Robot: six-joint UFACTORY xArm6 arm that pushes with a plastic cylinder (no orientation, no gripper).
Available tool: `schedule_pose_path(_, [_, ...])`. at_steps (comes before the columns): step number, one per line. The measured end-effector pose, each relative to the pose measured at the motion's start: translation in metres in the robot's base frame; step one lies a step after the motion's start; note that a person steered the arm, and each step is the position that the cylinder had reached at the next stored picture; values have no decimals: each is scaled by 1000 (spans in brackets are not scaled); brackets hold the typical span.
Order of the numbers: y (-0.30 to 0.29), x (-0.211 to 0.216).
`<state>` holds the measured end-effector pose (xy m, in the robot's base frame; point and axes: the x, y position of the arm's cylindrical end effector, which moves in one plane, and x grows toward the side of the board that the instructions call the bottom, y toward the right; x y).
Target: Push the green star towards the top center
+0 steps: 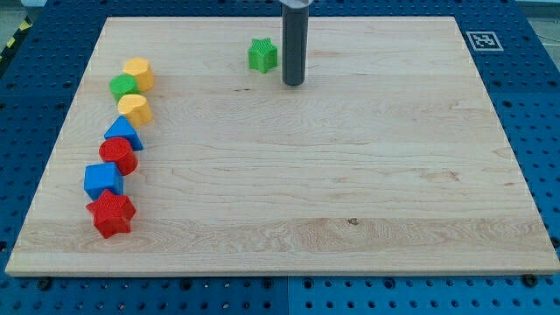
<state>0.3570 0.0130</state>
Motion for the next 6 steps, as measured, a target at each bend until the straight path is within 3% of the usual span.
schedule_pose_path(1, [-26,-9])
schedule_pose_path(3, [-30,-82])
schedule_pose_path(5, [-60,-45])
schedule_pose_path(6, [-83,-57])
